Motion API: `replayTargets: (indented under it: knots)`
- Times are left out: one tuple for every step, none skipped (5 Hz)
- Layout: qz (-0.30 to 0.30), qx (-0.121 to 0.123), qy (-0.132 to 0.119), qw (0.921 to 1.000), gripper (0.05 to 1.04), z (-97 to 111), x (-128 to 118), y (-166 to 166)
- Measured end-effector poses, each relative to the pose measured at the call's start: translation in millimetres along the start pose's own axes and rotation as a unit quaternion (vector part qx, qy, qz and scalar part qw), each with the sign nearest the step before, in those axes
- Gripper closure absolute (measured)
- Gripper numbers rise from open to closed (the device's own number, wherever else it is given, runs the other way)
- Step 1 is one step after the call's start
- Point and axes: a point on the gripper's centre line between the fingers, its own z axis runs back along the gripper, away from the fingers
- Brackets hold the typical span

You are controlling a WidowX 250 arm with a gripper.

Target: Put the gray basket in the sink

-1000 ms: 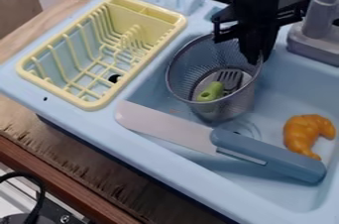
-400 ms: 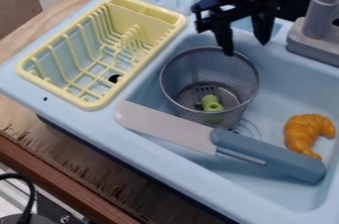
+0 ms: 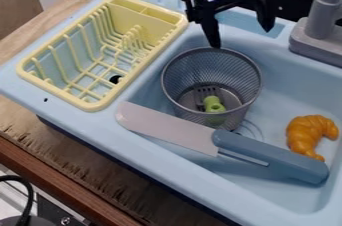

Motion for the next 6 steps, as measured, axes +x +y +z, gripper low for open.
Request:
replayTargets:
  knots:
    - [-0.044, -0.001, 0.003, 0.9990, 0.084, 11, -4, 7]
    - [-0.069, 0.035, 0.011, 0.9970, 0.084, 14, -3, 21]
    - [-0.133, 0.045, 0.009, 0.9900, 0.084, 20, 3, 34]
    - [-0.182, 0.033, -0.008, 0.9826, 0.084, 29, 9, 49]
    - [-0.235, 0.042, -0.034, 0.9705, 0.084, 23, 15, 62]
    - [-0.272, 0.043, -0.046, 0.9603, 0.084, 19, 17, 61]
